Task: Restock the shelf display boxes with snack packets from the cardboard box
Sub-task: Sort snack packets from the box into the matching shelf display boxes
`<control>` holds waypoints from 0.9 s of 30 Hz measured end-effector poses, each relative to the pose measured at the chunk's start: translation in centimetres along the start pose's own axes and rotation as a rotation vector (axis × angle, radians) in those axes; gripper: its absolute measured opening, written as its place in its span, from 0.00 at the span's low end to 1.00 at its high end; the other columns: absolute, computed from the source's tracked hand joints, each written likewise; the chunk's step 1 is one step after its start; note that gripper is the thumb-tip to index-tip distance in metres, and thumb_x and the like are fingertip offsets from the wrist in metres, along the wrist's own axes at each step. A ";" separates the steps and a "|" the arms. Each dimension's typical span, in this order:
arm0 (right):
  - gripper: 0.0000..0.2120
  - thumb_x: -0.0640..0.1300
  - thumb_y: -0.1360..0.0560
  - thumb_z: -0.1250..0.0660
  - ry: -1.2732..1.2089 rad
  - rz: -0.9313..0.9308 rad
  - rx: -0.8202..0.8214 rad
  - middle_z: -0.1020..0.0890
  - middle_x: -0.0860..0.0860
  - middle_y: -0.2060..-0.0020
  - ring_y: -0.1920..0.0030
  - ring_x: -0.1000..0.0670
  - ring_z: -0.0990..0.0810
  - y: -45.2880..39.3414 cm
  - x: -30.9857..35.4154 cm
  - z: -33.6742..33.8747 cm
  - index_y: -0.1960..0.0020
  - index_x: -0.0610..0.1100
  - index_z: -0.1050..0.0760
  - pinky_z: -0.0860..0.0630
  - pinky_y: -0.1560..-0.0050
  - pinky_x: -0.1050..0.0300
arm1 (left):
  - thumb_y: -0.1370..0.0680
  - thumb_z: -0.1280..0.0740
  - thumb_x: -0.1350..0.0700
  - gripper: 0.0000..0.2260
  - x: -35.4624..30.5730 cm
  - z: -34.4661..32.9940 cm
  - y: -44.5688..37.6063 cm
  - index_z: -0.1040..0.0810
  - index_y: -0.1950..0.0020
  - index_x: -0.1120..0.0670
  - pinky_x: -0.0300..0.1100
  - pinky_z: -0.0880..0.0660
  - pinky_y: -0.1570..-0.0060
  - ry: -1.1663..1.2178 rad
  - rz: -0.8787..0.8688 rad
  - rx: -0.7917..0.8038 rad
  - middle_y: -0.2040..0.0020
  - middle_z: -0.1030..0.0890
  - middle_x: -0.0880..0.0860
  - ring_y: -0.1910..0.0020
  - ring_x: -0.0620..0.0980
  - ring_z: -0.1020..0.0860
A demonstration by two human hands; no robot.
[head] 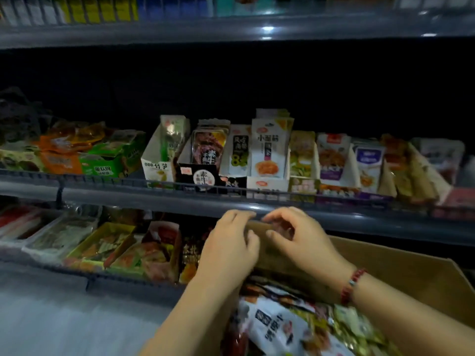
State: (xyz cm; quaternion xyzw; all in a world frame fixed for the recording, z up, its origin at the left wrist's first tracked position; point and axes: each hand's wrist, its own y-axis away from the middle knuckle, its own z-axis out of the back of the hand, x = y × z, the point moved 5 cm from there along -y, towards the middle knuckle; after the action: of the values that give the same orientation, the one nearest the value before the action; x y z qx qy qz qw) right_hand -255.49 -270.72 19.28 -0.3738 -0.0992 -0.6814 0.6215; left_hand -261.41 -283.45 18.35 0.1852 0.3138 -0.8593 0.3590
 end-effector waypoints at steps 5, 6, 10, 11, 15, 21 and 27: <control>0.09 0.47 0.25 0.33 0.179 -0.012 0.082 0.26 0.65 0.56 0.50 0.63 0.29 7.7 -3.7 4.1 0.52 0.62 0.28 0.33 0.51 0.70 | 0.20 0.39 0.55 0.16 -4.6 -5.4 4.5 0.27 0.32 0.49 0.30 0.35 0.44 0.047 0.004 0.220 0.37 0.28 0.45 0.40 0.42 0.28; 0.09 0.48 0.25 0.33 0.213 -0.021 0.097 0.26 0.66 0.57 0.50 0.63 0.30 9.0 -4.6 5.0 0.52 0.62 0.29 0.33 0.50 0.68 | 0.20 0.40 0.55 0.16 -5.4 -6.5 5.2 0.28 0.32 0.48 0.31 0.33 0.44 0.055 0.017 0.274 0.36 0.28 0.45 0.41 0.42 0.27; 0.07 0.51 0.24 0.35 0.310 -0.058 0.154 0.27 0.65 0.53 0.45 0.59 0.32 13.4 -7.9 7.6 0.47 0.61 0.27 0.35 0.41 0.60 | 0.19 0.40 0.54 0.15 -7.7 -11.0 7.0 0.27 0.33 0.47 0.36 0.28 0.45 0.104 0.099 0.450 0.34 0.28 0.48 0.44 0.45 0.25; 0.08 0.52 0.24 0.35 0.335 -0.066 0.170 0.27 0.65 0.52 0.44 0.59 0.34 14.3 -8.7 8.1 0.45 0.60 0.26 0.38 0.40 0.60 | 0.19 0.40 0.54 0.14 -8.1 -11.9 7.1 0.27 0.33 0.47 0.36 0.28 0.49 0.119 0.123 0.495 0.35 0.28 0.48 0.47 0.45 0.24; 0.11 0.56 0.24 0.37 0.413 -0.104 0.220 0.30 0.65 0.50 0.41 0.59 0.38 17.2 -12.3 9.6 0.42 0.61 0.26 0.45 0.42 0.61 | 0.18 0.40 0.53 0.10 -8.9 -16.1 7.3 0.24 0.38 0.48 0.34 0.30 0.64 0.149 0.209 0.689 0.41 0.20 0.50 0.56 0.49 0.22; 0.09 0.54 0.24 0.37 0.359 -0.089 0.094 0.27 0.64 0.49 0.42 0.60 0.38 19.5 -14.5 11.5 0.44 0.60 0.24 0.50 0.41 0.63 | 0.18 0.39 0.55 0.07 -7.8 -21.1 7.5 0.23 0.43 0.48 0.47 0.25 0.51 0.178 0.321 0.983 0.39 0.23 0.50 0.49 0.52 0.21; 0.10 0.53 0.26 0.40 0.322 -0.116 -0.024 0.21 0.61 0.57 0.47 0.54 0.29 20.3 -16.4 12.0 0.53 0.56 0.19 0.49 0.42 0.62 | 0.19 0.37 0.51 0.19 -5.7 -25.7 9.2 0.30 0.29 0.54 0.43 0.31 0.39 0.066 0.270 1.218 0.27 0.31 0.50 0.32 0.49 0.30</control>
State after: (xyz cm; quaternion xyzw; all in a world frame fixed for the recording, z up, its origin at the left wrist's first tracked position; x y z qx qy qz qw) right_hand -233.00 -255.09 10.59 -0.2609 -0.0118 -0.7684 0.5843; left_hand -248.41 -268.35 -1.18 0.4211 -0.2476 -0.8248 0.2847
